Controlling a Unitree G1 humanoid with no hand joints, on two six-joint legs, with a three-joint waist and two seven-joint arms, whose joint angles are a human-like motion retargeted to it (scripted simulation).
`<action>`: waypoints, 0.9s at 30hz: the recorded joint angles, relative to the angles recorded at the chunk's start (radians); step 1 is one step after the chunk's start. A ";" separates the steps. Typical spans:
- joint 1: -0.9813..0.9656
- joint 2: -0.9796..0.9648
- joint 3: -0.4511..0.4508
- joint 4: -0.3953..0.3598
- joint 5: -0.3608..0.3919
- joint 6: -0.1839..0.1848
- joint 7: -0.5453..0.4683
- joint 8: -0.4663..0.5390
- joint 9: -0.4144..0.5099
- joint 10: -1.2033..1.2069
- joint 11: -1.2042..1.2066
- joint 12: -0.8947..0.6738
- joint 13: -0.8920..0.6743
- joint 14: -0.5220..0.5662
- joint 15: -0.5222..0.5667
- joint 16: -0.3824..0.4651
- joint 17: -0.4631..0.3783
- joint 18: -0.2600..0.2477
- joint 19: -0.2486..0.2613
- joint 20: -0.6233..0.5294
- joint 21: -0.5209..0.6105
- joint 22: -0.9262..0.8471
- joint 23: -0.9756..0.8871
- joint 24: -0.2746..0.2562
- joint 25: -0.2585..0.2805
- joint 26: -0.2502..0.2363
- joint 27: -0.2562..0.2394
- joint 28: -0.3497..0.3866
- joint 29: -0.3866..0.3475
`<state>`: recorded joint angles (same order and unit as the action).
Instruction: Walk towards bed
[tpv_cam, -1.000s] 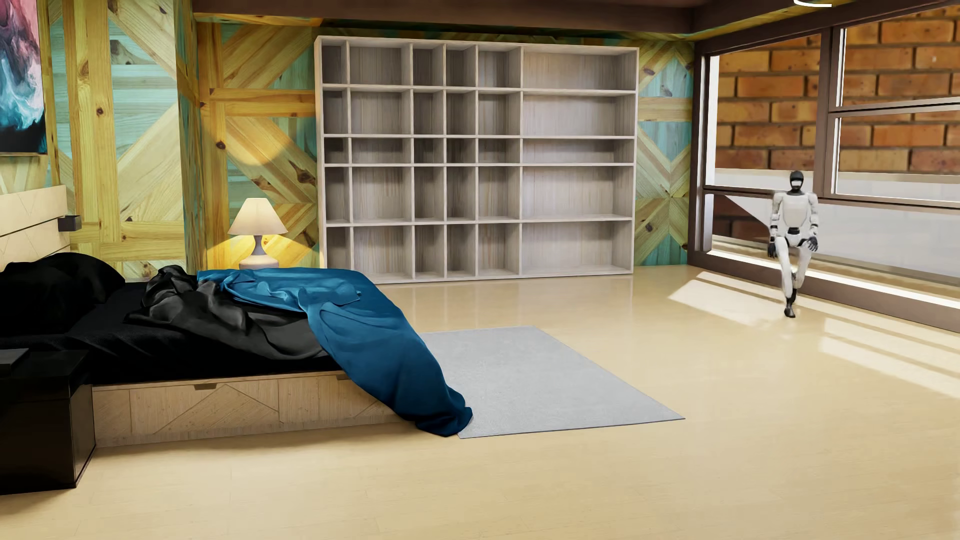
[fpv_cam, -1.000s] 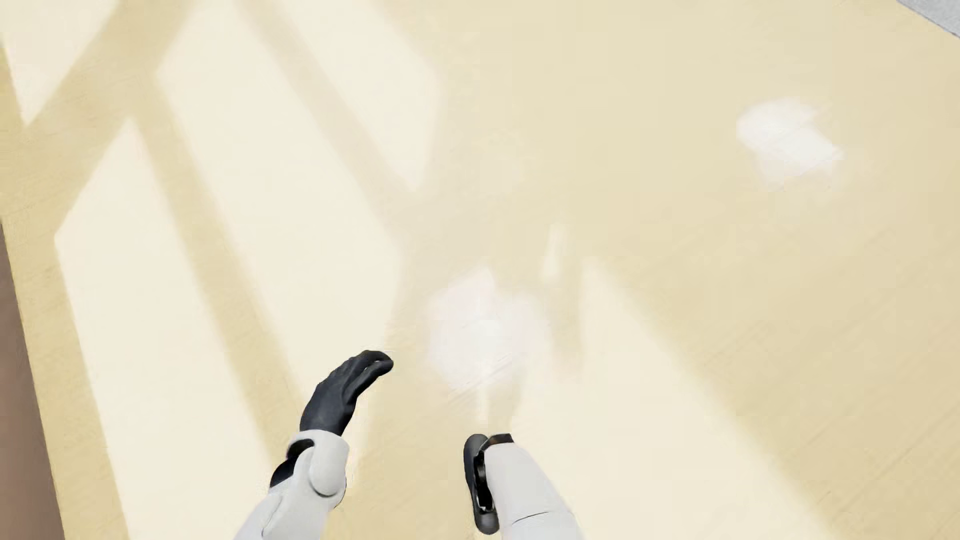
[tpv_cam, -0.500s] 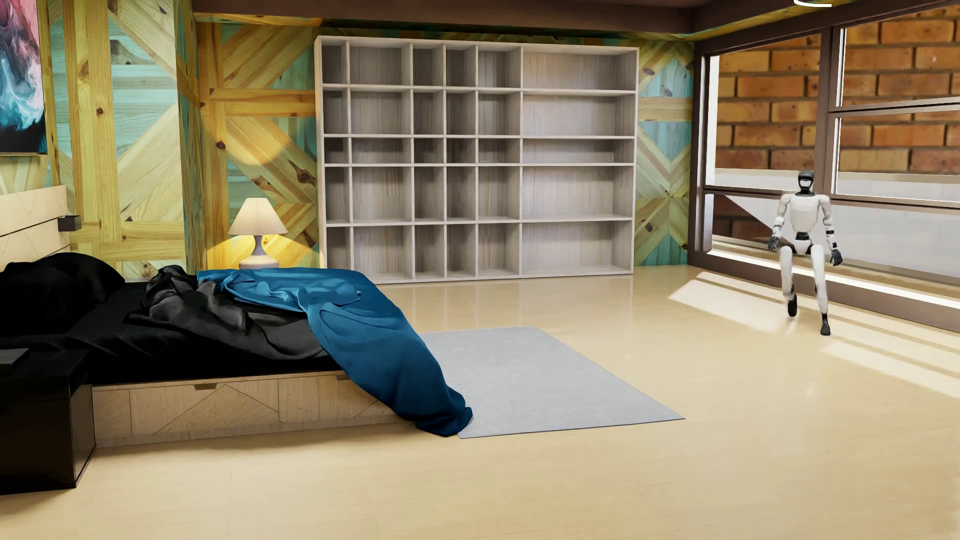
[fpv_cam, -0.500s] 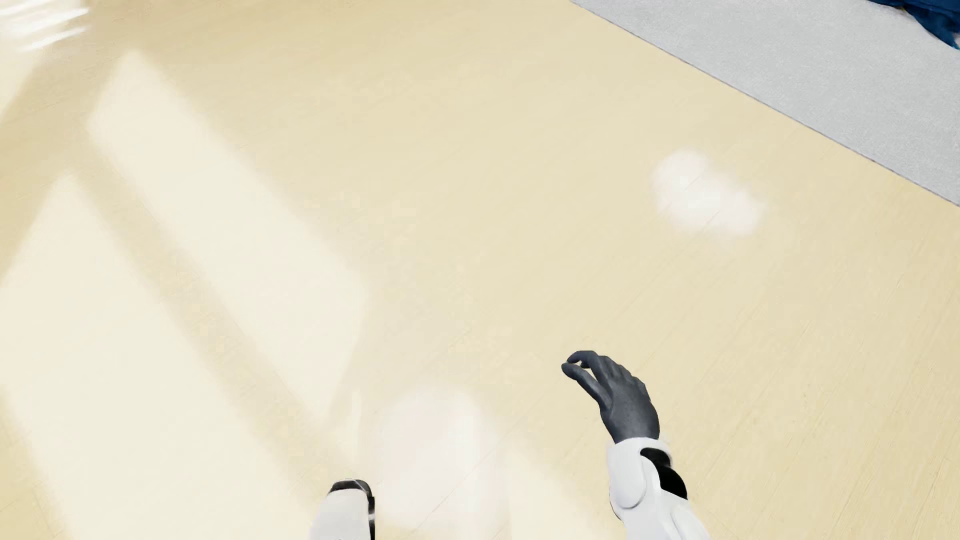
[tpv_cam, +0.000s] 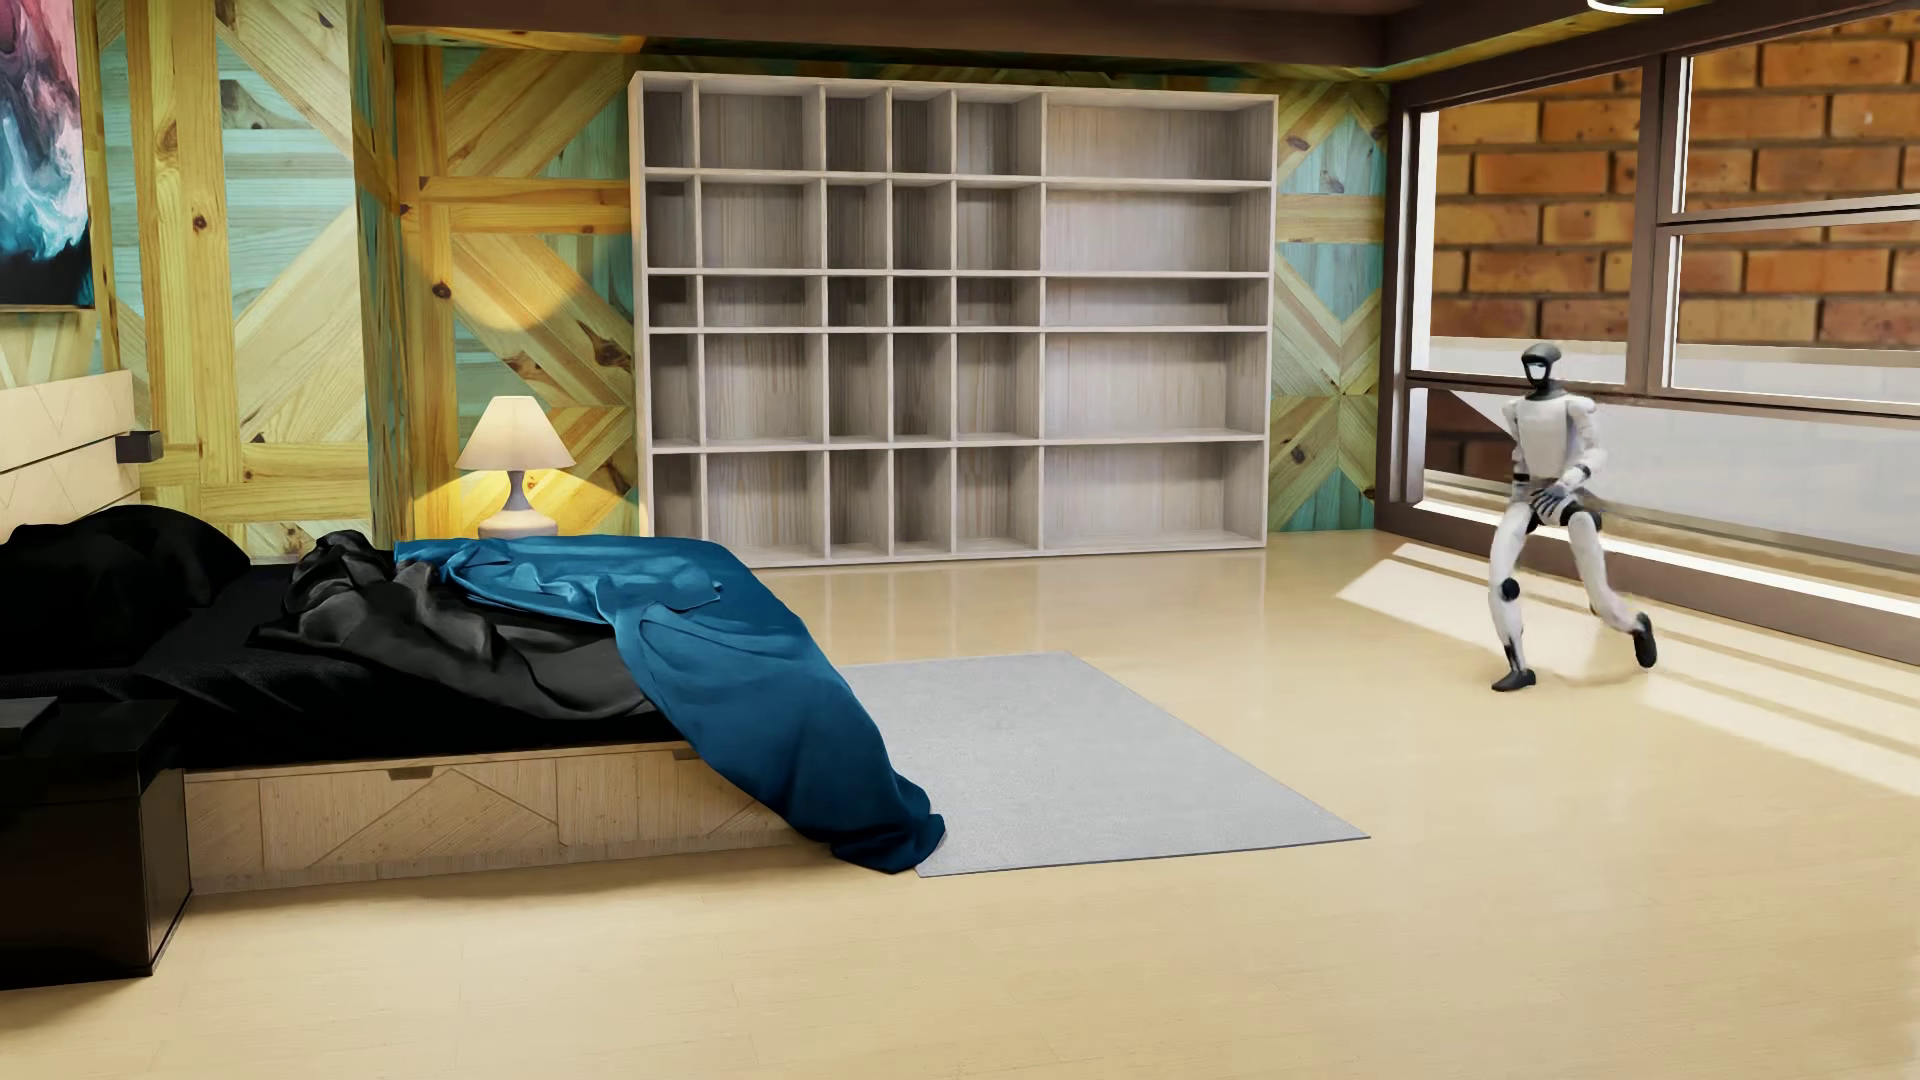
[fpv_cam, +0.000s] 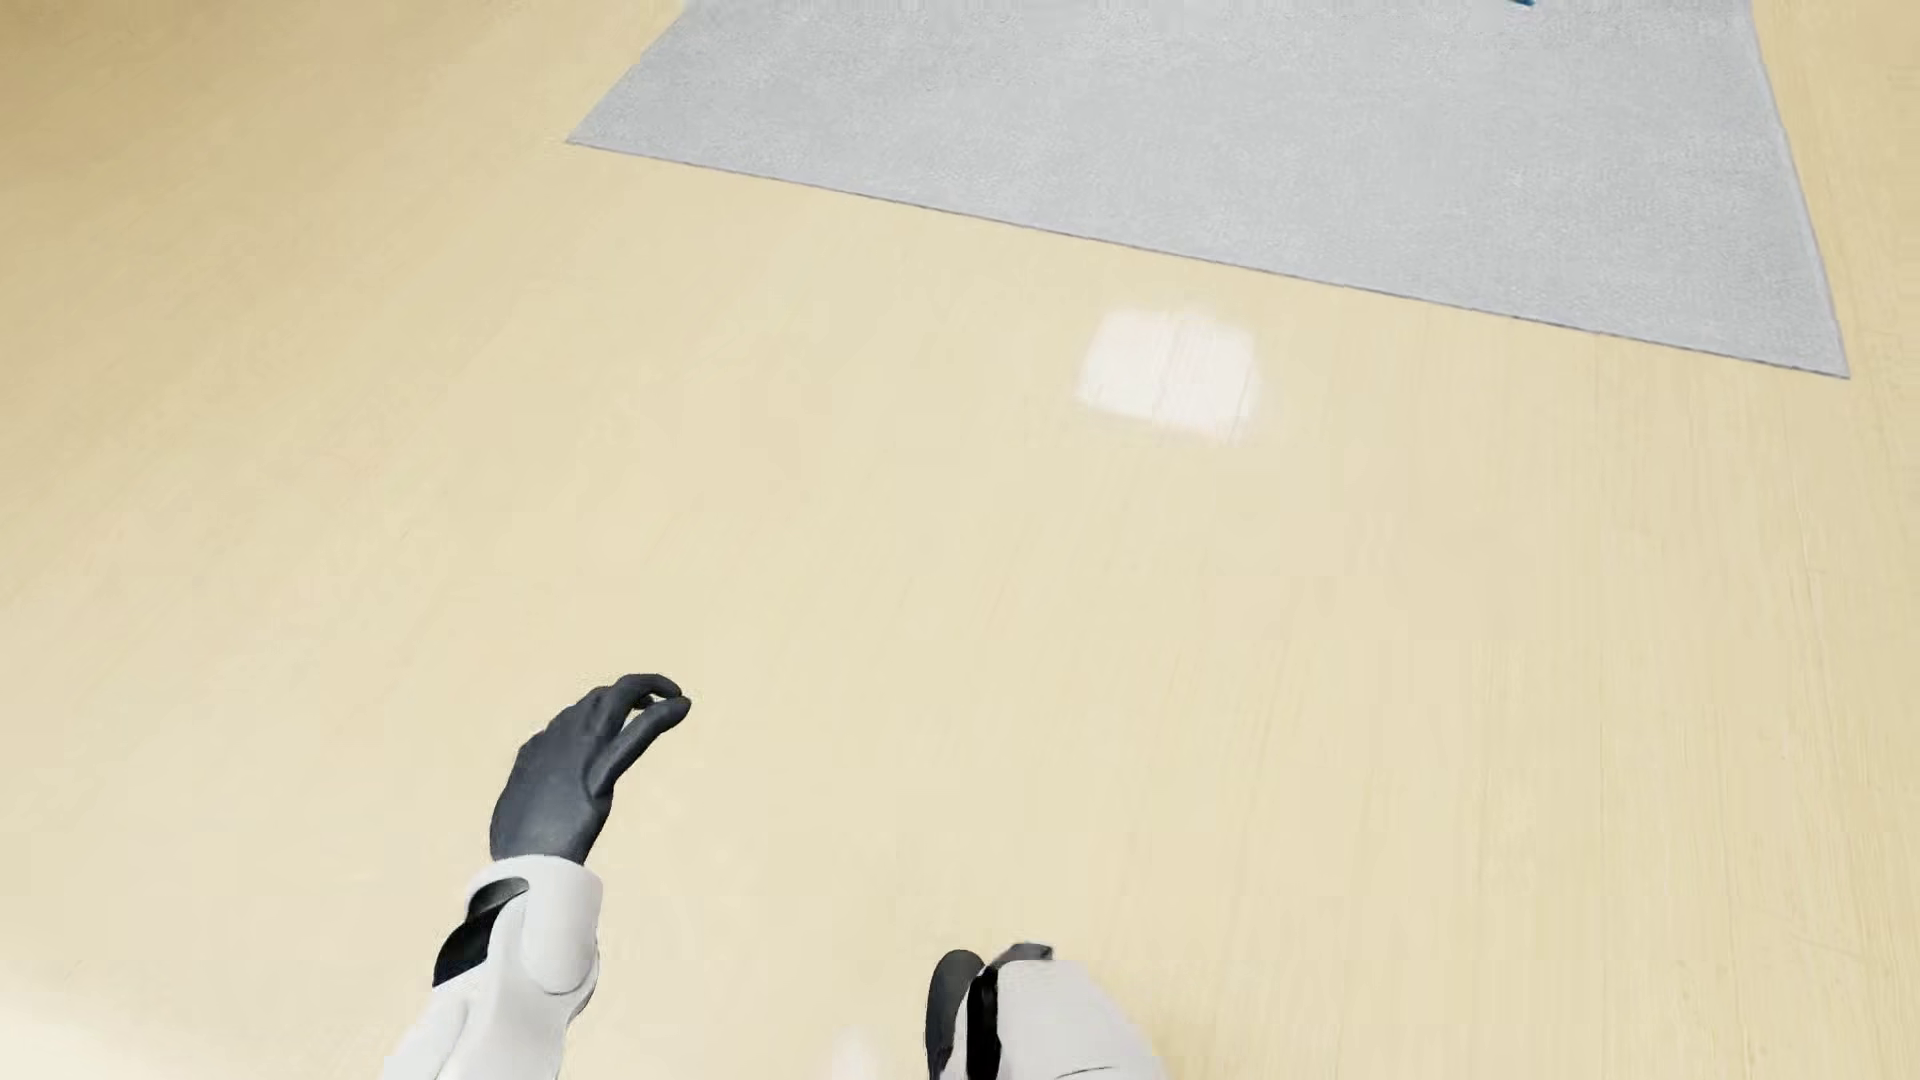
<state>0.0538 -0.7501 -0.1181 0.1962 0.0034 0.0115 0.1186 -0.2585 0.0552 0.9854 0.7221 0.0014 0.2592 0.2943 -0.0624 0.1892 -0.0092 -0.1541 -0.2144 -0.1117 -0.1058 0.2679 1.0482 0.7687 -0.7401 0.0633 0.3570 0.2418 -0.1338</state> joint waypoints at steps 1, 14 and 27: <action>-0.164 0.052 0.011 -0.023 0.057 0.028 -0.100 -0.005 0.012 0.199 0.021 0.026 -0.056 -0.071 -0.060 0.009 0.008 -0.004 0.005 -0.033 0.048 0.060 -0.014 0.046 -0.065 0.032 -0.020 -0.044 0.012; -0.780 0.931 0.179 -0.128 0.138 -0.023 0.014 0.487 0.030 -0.359 0.023 0.371 -0.473 -0.304 0.175 -0.137 -0.129 0.083 0.352 0.057 0.420 0.610 -0.614 0.079 -0.037 0.128 -0.378 -0.188 -0.087; 0.206 -0.058 0.023 -0.302 -0.080 -0.090 -0.071 0.283 0.019 -0.630 -0.331 -0.197 0.060 -0.478 0.035 -0.020 -0.208 0.138 0.190 -0.017 0.369 0.209 -0.007 -0.001 -0.054 -0.058 -0.085 -0.009 0.078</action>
<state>0.2594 -0.8078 -0.0949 -0.1060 -0.0766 -0.0786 0.0473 0.0240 0.0745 0.3558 0.3907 -0.1959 0.3188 -0.1833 -0.0270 0.1691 -0.2176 -0.0160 -0.0247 -0.1291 0.2634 0.4774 1.0417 0.7679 -0.7941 0.0056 0.2720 0.2329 -0.0558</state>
